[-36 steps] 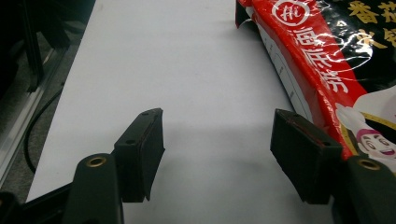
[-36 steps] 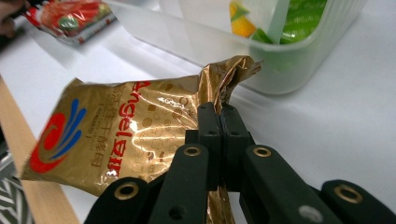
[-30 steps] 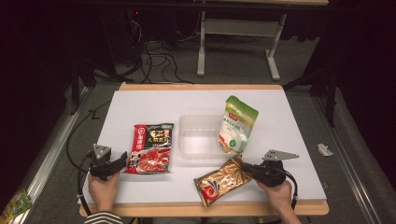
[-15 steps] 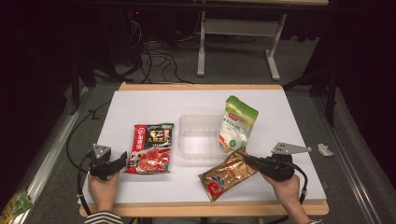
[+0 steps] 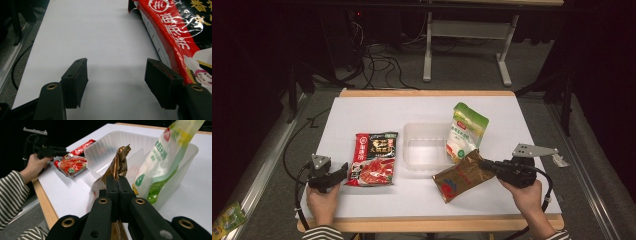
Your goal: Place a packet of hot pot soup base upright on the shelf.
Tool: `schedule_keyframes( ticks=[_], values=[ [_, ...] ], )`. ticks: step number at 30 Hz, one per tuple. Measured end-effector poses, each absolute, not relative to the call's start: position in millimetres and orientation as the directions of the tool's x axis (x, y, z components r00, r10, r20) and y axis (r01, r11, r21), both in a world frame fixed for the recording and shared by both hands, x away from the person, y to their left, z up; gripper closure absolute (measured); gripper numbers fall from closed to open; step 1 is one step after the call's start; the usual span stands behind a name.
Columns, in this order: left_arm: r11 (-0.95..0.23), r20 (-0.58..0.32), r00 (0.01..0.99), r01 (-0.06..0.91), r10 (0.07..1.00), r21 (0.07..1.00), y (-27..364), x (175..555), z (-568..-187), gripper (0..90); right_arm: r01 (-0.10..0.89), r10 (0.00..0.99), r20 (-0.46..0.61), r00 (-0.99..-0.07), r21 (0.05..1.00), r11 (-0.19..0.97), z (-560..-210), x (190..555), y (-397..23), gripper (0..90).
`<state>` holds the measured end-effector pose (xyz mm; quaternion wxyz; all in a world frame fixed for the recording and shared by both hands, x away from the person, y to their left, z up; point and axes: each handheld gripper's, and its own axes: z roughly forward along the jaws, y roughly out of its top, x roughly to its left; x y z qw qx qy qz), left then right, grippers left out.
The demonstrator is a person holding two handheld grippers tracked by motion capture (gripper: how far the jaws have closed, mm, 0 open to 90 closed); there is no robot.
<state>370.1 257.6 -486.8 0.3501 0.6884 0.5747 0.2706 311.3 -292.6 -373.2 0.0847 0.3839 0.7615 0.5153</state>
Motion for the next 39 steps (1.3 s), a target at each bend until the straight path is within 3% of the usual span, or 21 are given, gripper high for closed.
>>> schedule_keyframes(
  ticks=[23,39],
  values=[
    [-0.096,-0.022,0.189,0.591,0.982,0.801,257.6,368.4,-486.4,33.8,0.468,0.629,0.308,-0.714,0.878,0.101,-324.7,325.8,-299.4,90.0],
    [-0.098,-0.019,0.188,0.59,0.982,0.802,257.2,368.2,-486.4,33.9,0.471,0.639,0.321,-0.699,0.879,0.073,-298.1,354.8,-288.3,90.0]
  ],
)
